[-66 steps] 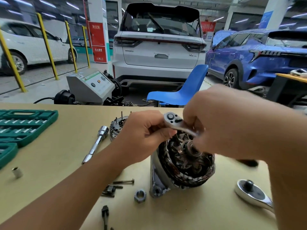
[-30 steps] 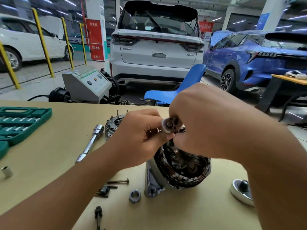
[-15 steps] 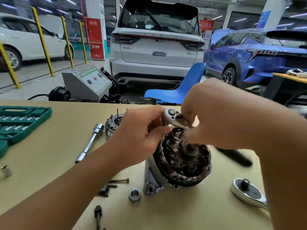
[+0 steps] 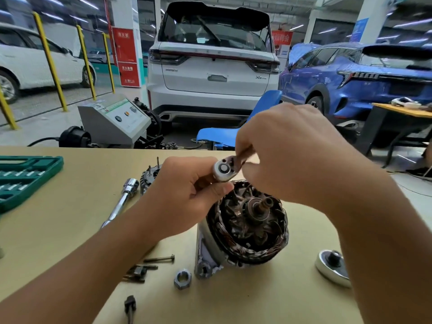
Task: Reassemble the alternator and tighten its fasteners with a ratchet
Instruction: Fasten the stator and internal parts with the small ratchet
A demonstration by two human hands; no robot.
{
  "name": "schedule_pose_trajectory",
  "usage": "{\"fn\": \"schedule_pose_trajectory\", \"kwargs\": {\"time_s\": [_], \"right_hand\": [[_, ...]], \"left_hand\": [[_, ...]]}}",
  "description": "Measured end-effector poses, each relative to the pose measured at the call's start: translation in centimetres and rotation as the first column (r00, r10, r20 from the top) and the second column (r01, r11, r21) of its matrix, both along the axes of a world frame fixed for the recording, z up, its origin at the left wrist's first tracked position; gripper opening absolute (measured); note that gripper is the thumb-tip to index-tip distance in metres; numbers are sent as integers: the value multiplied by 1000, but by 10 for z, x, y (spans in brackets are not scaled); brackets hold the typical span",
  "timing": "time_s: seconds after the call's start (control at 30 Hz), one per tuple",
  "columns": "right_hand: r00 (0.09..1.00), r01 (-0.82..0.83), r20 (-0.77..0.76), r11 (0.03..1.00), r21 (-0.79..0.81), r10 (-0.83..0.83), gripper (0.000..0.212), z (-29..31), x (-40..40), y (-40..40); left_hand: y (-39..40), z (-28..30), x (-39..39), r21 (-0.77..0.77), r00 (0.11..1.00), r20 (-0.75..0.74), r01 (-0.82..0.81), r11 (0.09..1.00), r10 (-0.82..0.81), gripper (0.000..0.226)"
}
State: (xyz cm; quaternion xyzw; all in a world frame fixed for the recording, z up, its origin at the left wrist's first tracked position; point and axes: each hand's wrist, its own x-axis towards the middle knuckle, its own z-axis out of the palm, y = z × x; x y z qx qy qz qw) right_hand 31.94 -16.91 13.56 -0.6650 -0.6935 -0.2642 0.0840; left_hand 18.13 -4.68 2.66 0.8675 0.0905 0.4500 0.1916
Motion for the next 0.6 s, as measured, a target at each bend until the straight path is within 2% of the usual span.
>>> {"fn": "schedule_pose_trajectory", "kwargs": {"time_s": [0.1,0.13,0.23,0.3,0.33,0.37,0.4,0.47,0.57,0.6], "right_hand": [[1000,-8,14,993,-122,9,29,-4,-6,-3],[1000,1,-15,988,-155,-4,30,-4,-8,-4],[1000,-1,-30,998,-63,-1,6,-3,-3,-1],[1000,28,2,1000,10,-28,11,-1,-1,0],[999,30,14,999,18,-31,6,-1,-2,0],[1000,8,15,1000,-5,-8,7,-1,-4,-1],[1000,14,21,999,-49,-13,18,-3,-6,-3],[999,25,-20,991,-133,-28,28,-4,-10,-6],[997,-7,-73,999,-53,3,6,-2,-6,-4],[999,14,-48,1000,-13,-15,9,-1,-4,-3]], "left_hand": [[-4,1,3,-16,1000,24,4,1000,-4,18],[-5,2,3,-13,999,34,22,1000,-22,15],[-4,4,1,-51,999,10,46,998,-46,10],[-1,3,-1,-32,999,-30,10,999,-11,12],[-1,3,-1,-21,1000,-28,0,1000,-1,13],[-2,3,-1,-18,1000,-15,1,1000,-2,10],[-3,4,-1,-19,1000,-1,8,1000,-8,7],[-6,6,0,-2,1000,18,14,1000,-14,12],[-2,4,-1,-38,1000,-16,23,999,-24,7],[1,3,-2,-33,999,-36,4,999,-5,8]]}}
